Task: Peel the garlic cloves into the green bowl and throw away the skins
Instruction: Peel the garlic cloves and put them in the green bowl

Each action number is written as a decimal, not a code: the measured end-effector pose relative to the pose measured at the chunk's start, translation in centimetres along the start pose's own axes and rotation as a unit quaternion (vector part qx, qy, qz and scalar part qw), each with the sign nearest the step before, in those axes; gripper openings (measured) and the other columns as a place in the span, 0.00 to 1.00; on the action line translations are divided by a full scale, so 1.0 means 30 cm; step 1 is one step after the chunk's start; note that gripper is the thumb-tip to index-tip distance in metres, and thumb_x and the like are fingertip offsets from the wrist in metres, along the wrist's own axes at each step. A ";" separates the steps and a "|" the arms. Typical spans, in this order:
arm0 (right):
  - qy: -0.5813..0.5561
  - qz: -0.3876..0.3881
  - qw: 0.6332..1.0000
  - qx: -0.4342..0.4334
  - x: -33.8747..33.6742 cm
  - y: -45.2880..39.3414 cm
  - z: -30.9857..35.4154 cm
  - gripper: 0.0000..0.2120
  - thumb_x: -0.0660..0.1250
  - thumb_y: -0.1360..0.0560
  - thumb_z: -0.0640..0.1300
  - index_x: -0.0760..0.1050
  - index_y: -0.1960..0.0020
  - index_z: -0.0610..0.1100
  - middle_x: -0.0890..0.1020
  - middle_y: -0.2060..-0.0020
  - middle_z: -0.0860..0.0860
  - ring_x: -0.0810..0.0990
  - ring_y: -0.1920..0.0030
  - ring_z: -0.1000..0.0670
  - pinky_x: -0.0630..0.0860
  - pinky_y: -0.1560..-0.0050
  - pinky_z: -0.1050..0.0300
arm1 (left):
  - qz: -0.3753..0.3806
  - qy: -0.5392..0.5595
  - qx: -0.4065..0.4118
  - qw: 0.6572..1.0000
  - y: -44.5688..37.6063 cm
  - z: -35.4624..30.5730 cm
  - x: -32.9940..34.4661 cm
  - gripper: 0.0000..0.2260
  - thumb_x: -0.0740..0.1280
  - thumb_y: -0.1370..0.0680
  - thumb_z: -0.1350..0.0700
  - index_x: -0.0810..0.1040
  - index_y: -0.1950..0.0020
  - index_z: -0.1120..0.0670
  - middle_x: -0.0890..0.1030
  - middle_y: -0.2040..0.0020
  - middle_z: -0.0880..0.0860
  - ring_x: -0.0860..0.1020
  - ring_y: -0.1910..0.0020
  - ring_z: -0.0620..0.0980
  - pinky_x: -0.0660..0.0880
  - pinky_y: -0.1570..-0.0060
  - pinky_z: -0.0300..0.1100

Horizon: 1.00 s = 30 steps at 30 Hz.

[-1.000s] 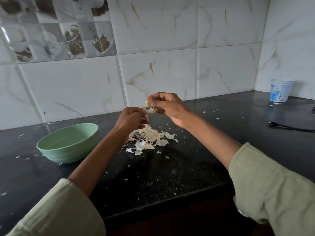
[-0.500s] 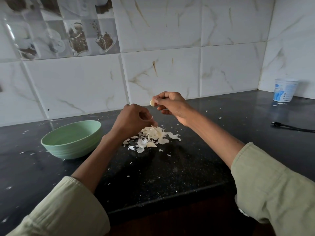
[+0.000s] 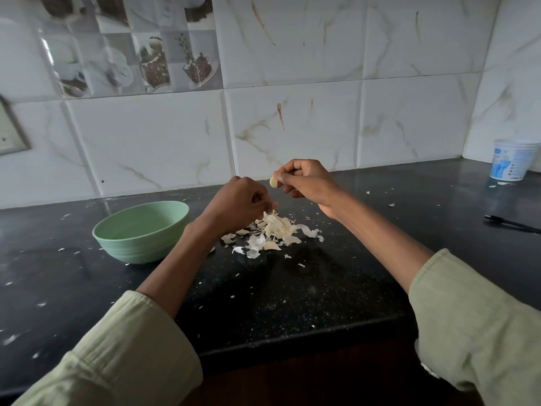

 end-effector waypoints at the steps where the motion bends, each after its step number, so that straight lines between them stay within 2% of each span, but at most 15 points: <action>1: 0.002 0.000 1.000 -0.001 0.000 -0.001 0.001 0.10 0.73 0.21 0.44 0.82 0.44 0.39 0.88 0.52 0.46 0.82 0.60 0.55 0.79 0.60 0.63 | -0.009 -0.027 -0.007 1.000 0.002 0.001 -0.004 0.12 0.74 0.22 0.46 0.83 0.63 0.48 0.82 0.69 0.46 0.77 0.71 0.45 0.75 0.66 0.44; 3: 0.008 0.002 1.000 -0.003 0.002 -0.001 0.003 0.10 0.73 0.21 0.44 0.82 0.44 0.39 0.88 0.52 0.45 0.82 0.60 0.55 0.79 0.61 0.64 | -0.029 -0.085 -0.018 0.996 0.005 0.003 -0.008 0.17 0.74 0.22 0.42 0.78 0.66 0.50 0.76 0.72 0.45 0.71 0.72 0.46 0.70 0.67 0.42; 5: 0.010 0.006 1.000 -0.004 0.005 0.001 0.003 0.09 0.73 0.21 0.44 0.82 0.44 0.39 0.88 0.52 0.46 0.82 0.60 0.55 0.79 0.61 0.64 | -0.047 -0.090 -0.027 0.994 0.003 0.008 -0.008 0.23 0.72 0.21 0.41 0.72 0.68 0.53 0.70 0.73 0.46 0.66 0.72 0.47 0.67 0.67 0.42; 7: 0.012 0.008 1.000 -0.005 0.007 0.003 0.003 0.09 0.73 0.21 0.44 0.82 0.44 0.39 0.88 0.52 0.46 0.82 0.61 0.55 0.79 0.62 0.64 | -0.033 -0.081 -0.036 0.996 -0.005 0.020 -0.009 0.22 0.71 0.20 0.42 0.71 0.66 0.54 0.71 0.71 0.47 0.67 0.71 0.48 0.68 0.67 0.43; 8: 0.013 0.008 1.000 -0.006 0.007 0.004 0.004 0.09 0.73 0.21 0.44 0.82 0.45 0.39 0.88 0.52 0.46 0.82 0.61 0.55 0.79 0.62 0.64 | -0.009 -0.071 -0.035 0.997 -0.006 0.021 -0.010 0.17 0.71 0.20 0.44 0.74 0.63 0.52 0.74 0.69 0.46 0.71 0.69 0.48 0.73 0.64 0.45; 10: 0.016 0.009 1.000 -0.008 0.007 0.005 0.006 0.08 0.73 0.20 0.43 0.82 0.45 0.39 0.88 0.53 0.45 0.82 0.60 0.54 0.79 0.61 0.63 | 0.058 -0.044 -0.024 0.997 -0.002 0.021 -0.004 0.05 0.74 0.22 0.50 0.79 0.51 0.48 0.82 0.59 0.46 0.80 0.59 0.46 0.80 0.54 0.50; 11: 0.018 0.011 1.000 -0.009 0.007 0.006 0.006 0.08 0.73 0.20 0.43 0.82 0.45 0.39 0.88 0.53 0.44 0.82 0.60 0.54 0.79 0.61 0.63 | 0.086 -0.040 -0.019 0.995 0.001 0.023 -0.001 0.09 0.75 0.24 0.52 0.79 0.45 0.47 0.83 0.56 0.47 0.81 0.56 0.46 0.81 0.50 0.50; 13: 0.025 0.013 1.000 -0.012 0.010 0.010 0.006 0.08 0.72 0.20 0.43 0.81 0.45 0.39 0.87 0.53 0.44 0.81 0.61 0.54 0.79 0.62 0.65 | 0.097 -0.030 -0.017 0.995 0.003 0.026 0.001 0.13 0.76 0.25 0.52 0.80 0.42 0.47 0.83 0.54 0.47 0.82 0.54 0.44 0.81 0.48 0.48; 17: 0.038 0.017 0.999 -0.018 0.020 0.012 0.008 0.09 0.73 0.21 0.43 0.82 0.45 0.38 0.87 0.55 0.45 0.82 0.62 0.54 0.78 0.62 0.65 | 0.015 0.039 -0.027 0.999 0.003 0.013 -0.035 0.18 0.79 0.27 0.43 0.81 0.43 0.50 0.85 0.54 0.47 0.83 0.55 0.44 0.80 0.54 0.40; 19: 0.025 0.026 0.999 -0.020 0.025 0.013 0.010 0.08 0.74 0.22 0.43 0.82 0.47 0.39 0.86 0.58 0.46 0.82 0.62 0.54 0.79 0.59 0.62 | -0.042 0.090 -0.024 0.995 0.003 0.001 -0.058 0.17 0.82 0.28 0.47 0.83 0.46 0.52 0.85 0.57 0.50 0.83 0.57 0.47 0.80 0.56 0.40; 22: 0.006 0.056 0.998 -0.027 0.037 0.014 0.008 0.06 0.76 0.24 0.40 0.83 0.49 0.39 0.85 0.61 0.46 0.81 0.62 0.53 0.80 0.56 0.60 | -0.094 0.115 -0.013 0.989 0.008 -0.015 -0.081 0.11 0.82 0.28 0.56 0.83 0.54 0.57 0.85 0.64 0.53 0.84 0.64 0.51 0.81 0.60 0.45; 25: -0.051 0.084 0.995 -0.028 0.047 0.011 0.006 0.05 0.75 0.24 0.37 0.84 0.48 0.38 0.86 0.59 0.46 0.82 0.60 0.53 0.81 0.54 0.60 | -0.107 0.115 -0.018 0.987 0.014 -0.011 -0.106 0.11 0.82 0.29 0.59 0.81 0.57 0.59 0.84 0.67 0.53 0.84 0.68 0.49 0.79 0.65 0.40; 27: -0.095 0.103 0.990 -0.026 0.048 0.008 0.004 0.07 0.74 0.22 0.40 0.84 0.46 0.37 0.87 0.56 0.45 0.83 0.59 0.52 0.81 0.55 0.61 | -0.104 0.094 -0.023 0.990 0.013 -0.008 -0.124 0.09 0.81 0.29 0.61 0.82 0.57 0.57 0.84 0.67 0.52 0.84 0.67 0.50 0.81 0.64 0.44; 29: -0.061 0.117 0.990 -0.042 0.056 0.009 -0.003 0.07 0.71 0.20 0.41 0.83 0.45 0.38 0.88 0.53 0.44 0.84 0.58 0.53 0.80 0.57 0.63 | -0.111 0.045 -0.030 0.992 0.008 0.007 -0.141 0.06 0.78 0.28 0.62 0.83 0.58 0.55 0.83 0.68 0.50 0.83 0.67 0.49 0.81 0.60 0.50; 30: 0.006 0.116 0.991 -0.069 0.064 0.009 -0.010 0.06 0.71 0.19 0.40 0.84 0.46 0.39 0.88 0.54 0.46 0.84 0.58 0.54 0.79 0.58 0.64 | -0.117 0.019 -0.037 0.992 0.006 0.019 -0.150 0.06 0.77 0.27 0.61 0.82 0.58 0.53 0.83 0.67 0.49 0.82 0.66 0.48 0.81 0.58 0.51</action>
Point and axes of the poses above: each hand's wrist, its own y-axis away from the middle knuckle, its own x-axis out of the palm, z = x × y, the point moved 3 cm from there along -y, towards the middle knuckle
